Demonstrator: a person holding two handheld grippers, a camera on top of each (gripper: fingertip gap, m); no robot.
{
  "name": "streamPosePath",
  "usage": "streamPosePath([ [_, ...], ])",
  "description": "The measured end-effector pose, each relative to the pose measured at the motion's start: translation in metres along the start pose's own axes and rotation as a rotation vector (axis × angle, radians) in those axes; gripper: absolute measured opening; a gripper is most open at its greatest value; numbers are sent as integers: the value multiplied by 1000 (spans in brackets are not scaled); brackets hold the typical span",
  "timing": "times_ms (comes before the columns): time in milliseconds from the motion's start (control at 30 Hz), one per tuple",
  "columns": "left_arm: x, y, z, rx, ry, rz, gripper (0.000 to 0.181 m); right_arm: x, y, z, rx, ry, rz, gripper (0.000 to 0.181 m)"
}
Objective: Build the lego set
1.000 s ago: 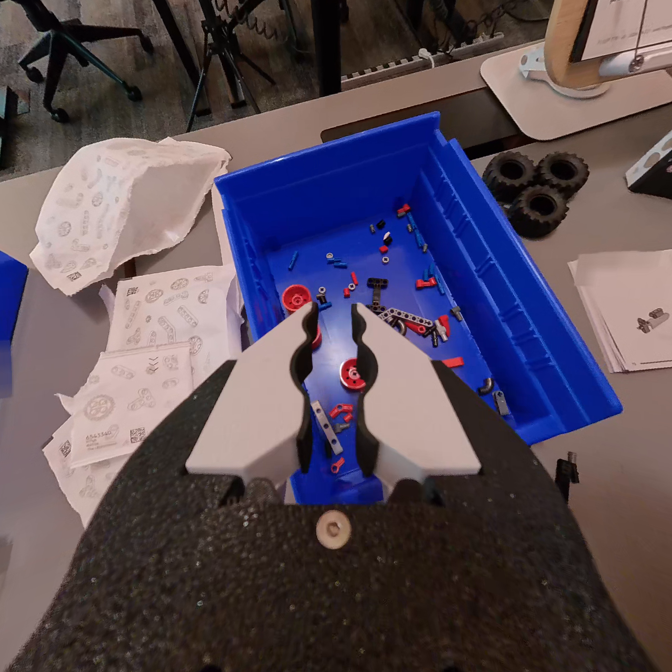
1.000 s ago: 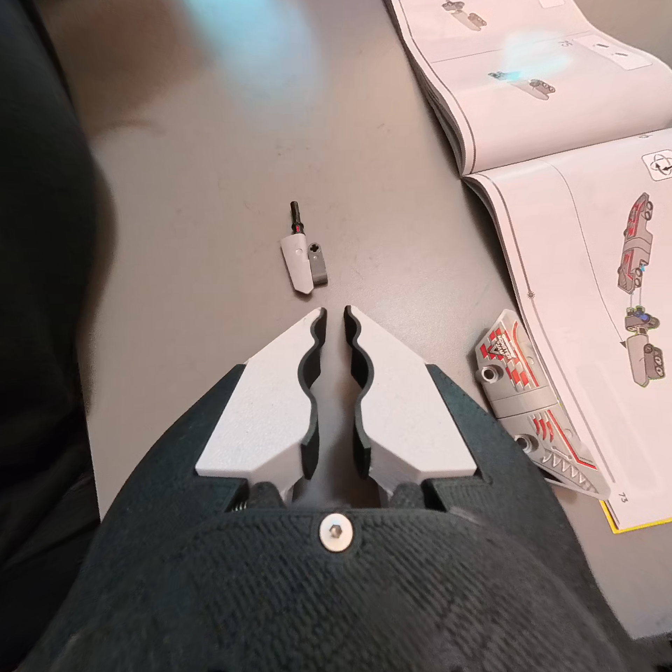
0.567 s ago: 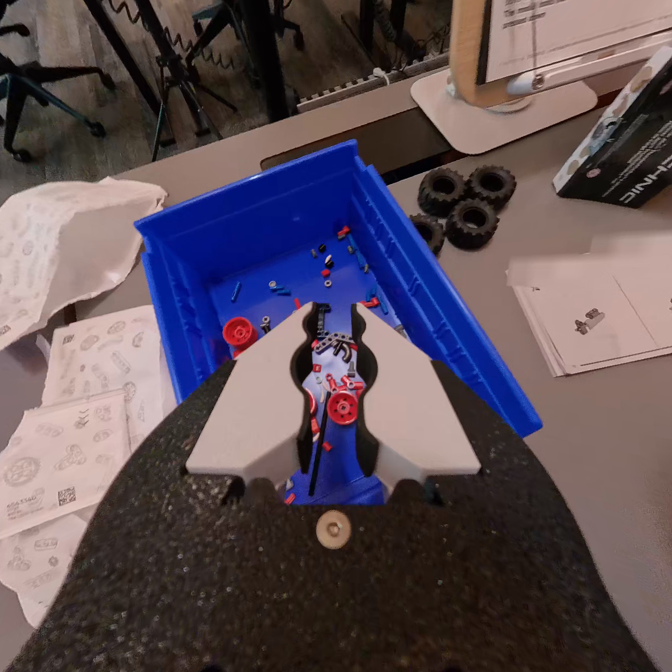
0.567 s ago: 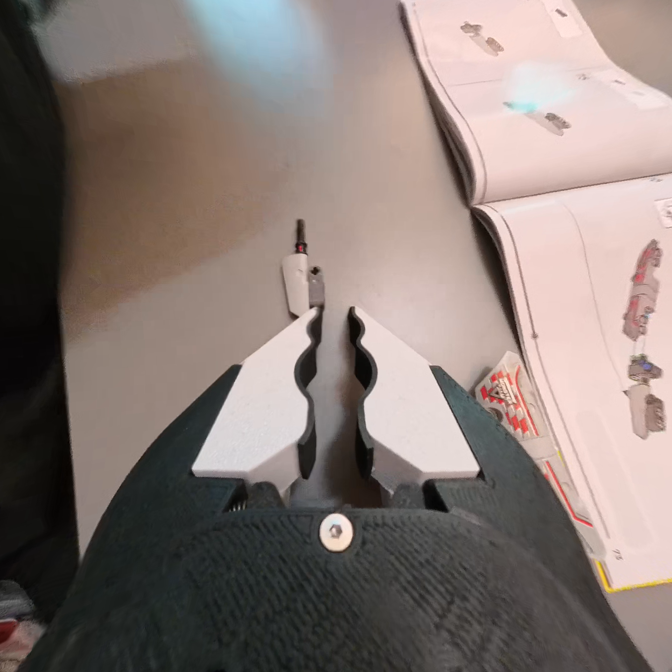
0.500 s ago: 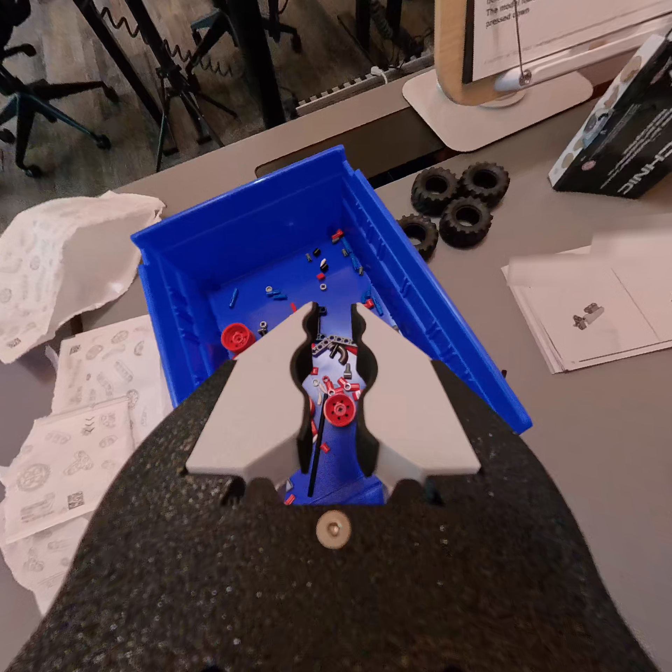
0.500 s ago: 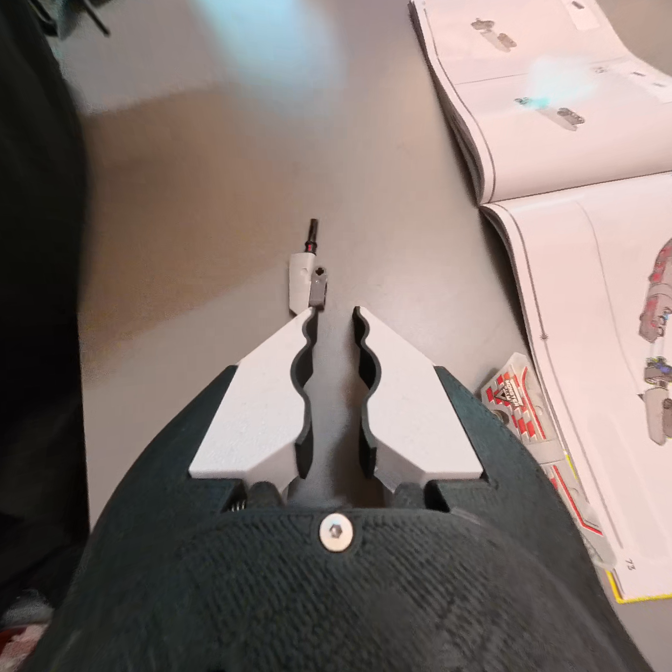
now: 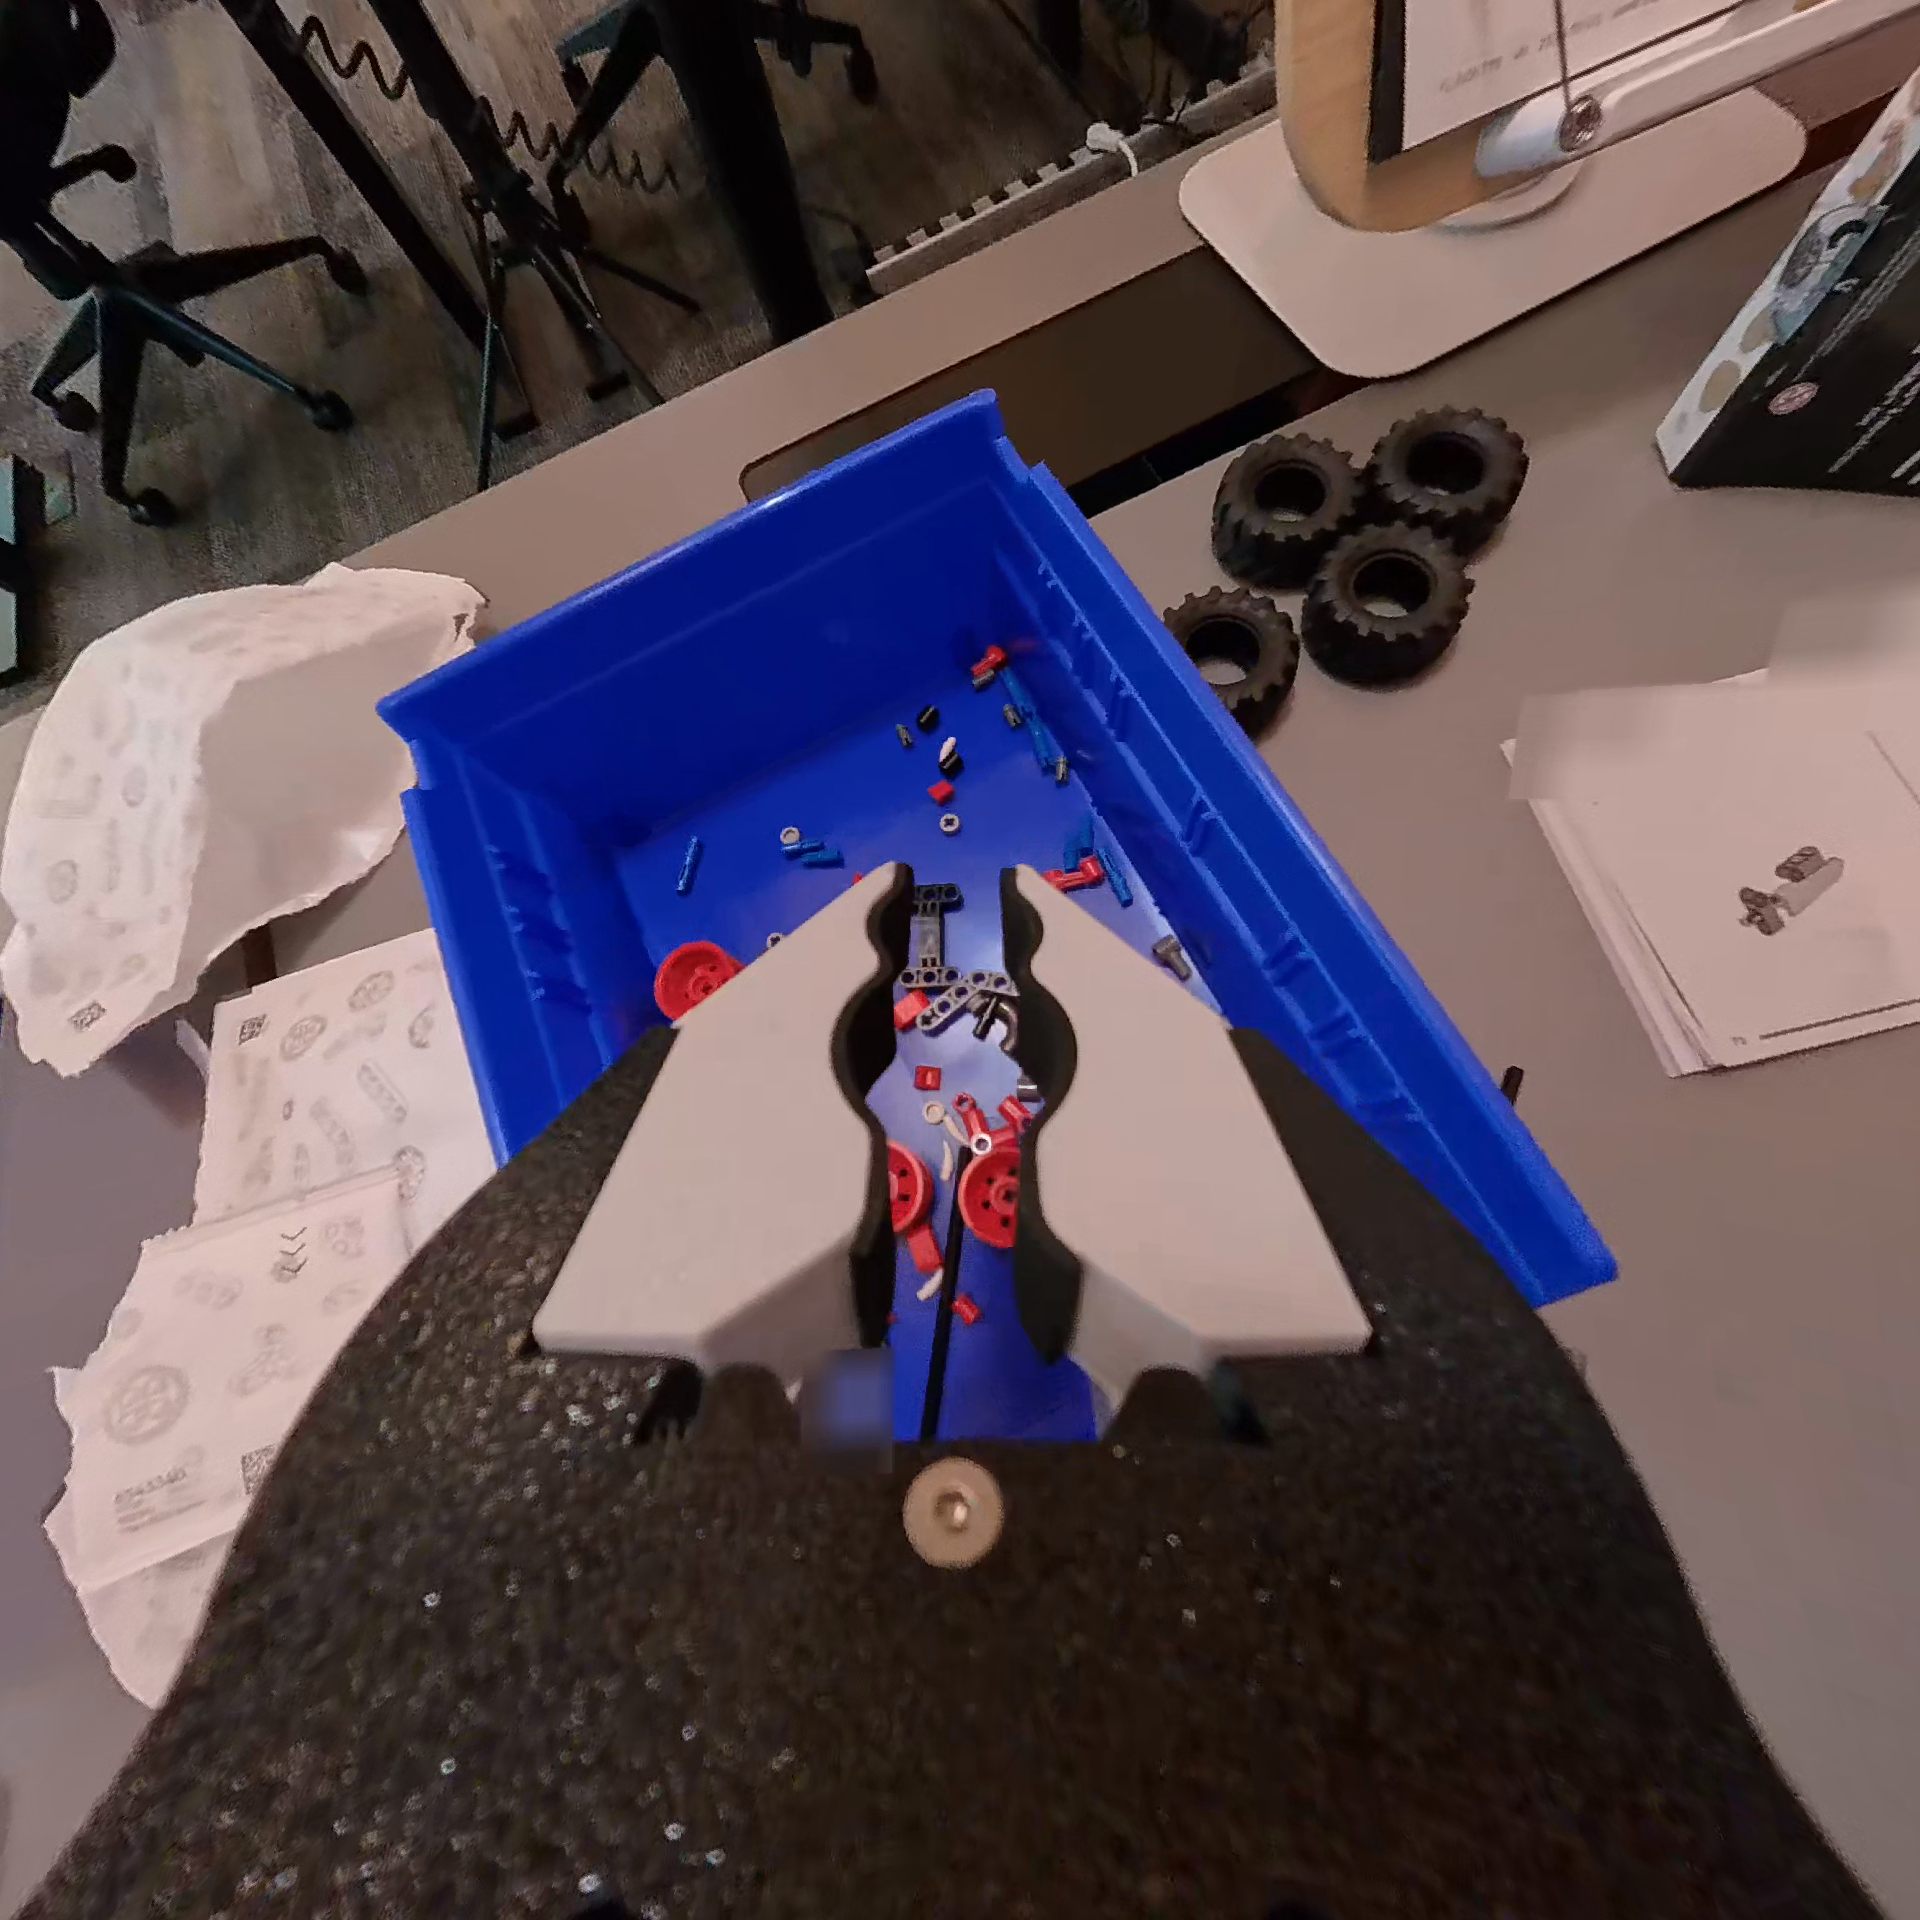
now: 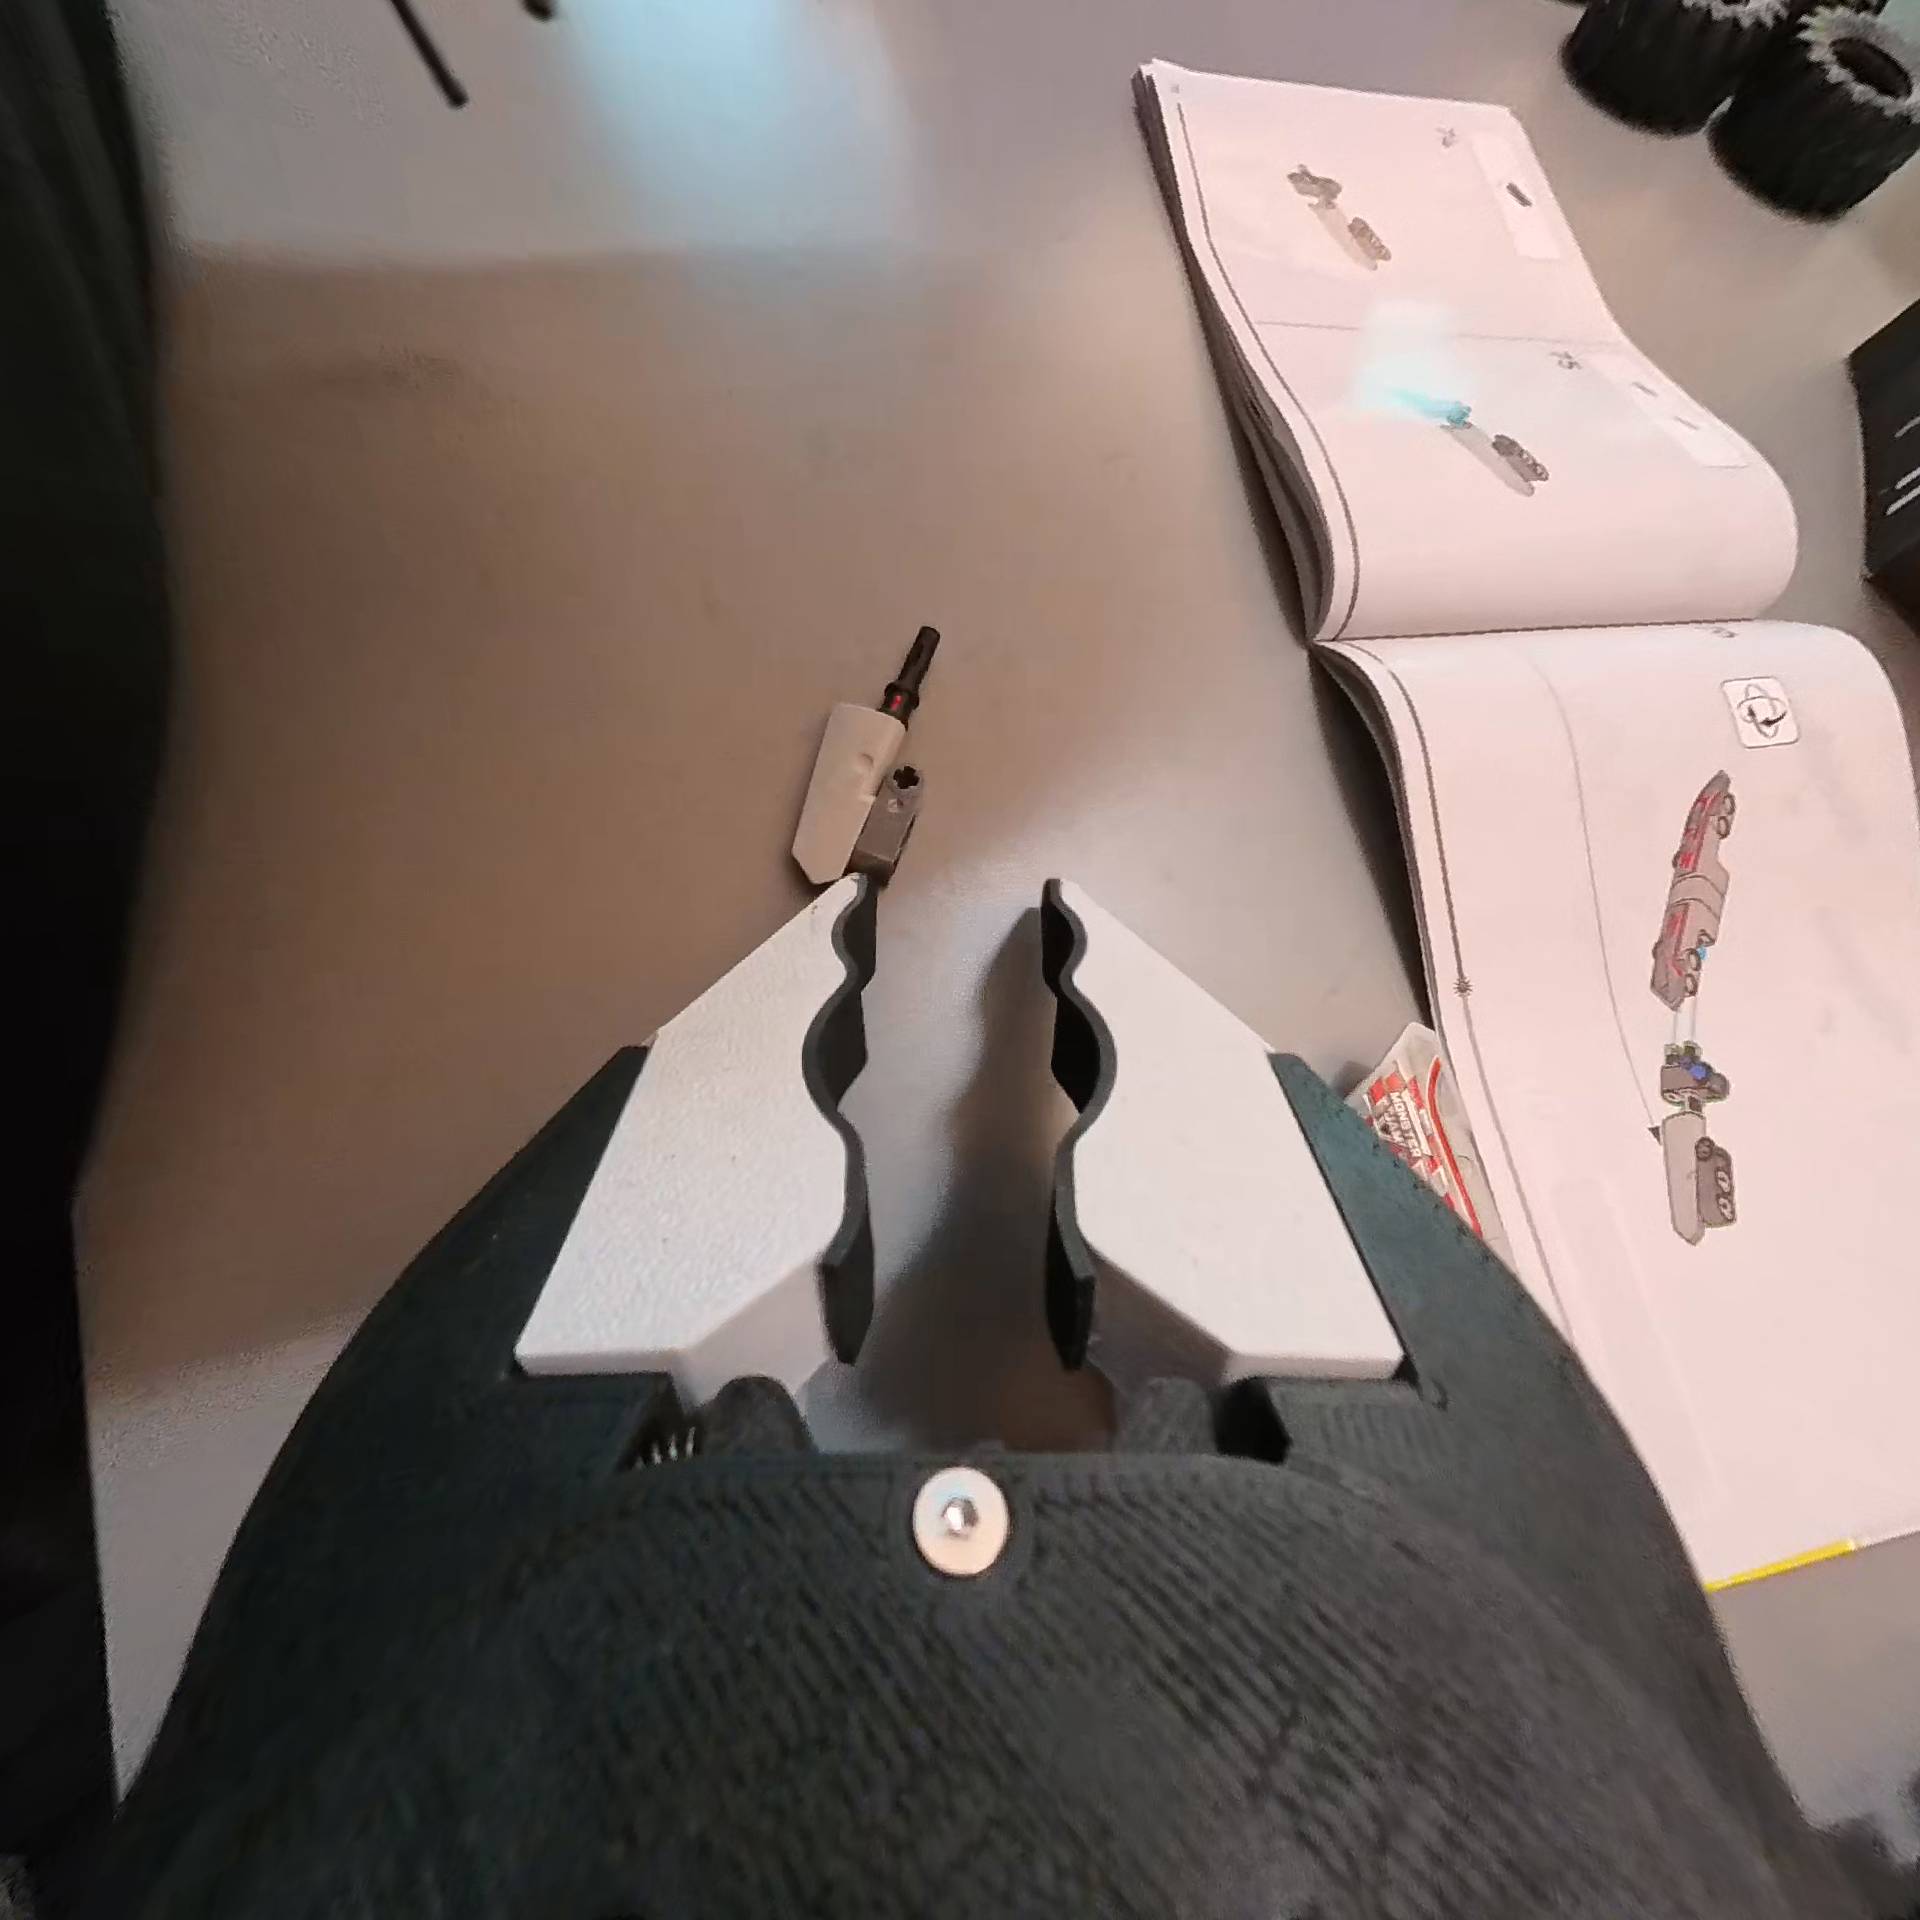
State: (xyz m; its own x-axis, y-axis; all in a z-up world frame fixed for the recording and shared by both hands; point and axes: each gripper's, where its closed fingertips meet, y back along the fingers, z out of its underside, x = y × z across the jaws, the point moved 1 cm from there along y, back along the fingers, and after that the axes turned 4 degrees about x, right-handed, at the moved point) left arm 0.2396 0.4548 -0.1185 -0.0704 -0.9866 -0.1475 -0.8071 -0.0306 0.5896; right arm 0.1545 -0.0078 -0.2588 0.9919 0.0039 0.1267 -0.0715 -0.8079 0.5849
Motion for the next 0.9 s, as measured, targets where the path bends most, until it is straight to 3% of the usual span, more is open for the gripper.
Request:
streamPosePath([
  [200,-16,-9,11,-26,44,10,14,4,-1,2,-13,-127,-72,29],
  [400,-37,-5,24,-50,86,-19,15,4,-1,2,-13,-131,-68,27],
  [533,-59,-3,48,-174,69,-57,16,5,-1,2,-14,-127,-56,25],
  [633,-62,-12,56,-242,11,-5,7,5,-1,2,-14,-126,-55,25],
  [767,-59,-38,94,-520,-67,66,16,6,-2,2,-14,-116,-43,24],
  [900,-68,-67,124,-685,-230,-19,6,8,-2,2,-15,-140,-45,21],
])
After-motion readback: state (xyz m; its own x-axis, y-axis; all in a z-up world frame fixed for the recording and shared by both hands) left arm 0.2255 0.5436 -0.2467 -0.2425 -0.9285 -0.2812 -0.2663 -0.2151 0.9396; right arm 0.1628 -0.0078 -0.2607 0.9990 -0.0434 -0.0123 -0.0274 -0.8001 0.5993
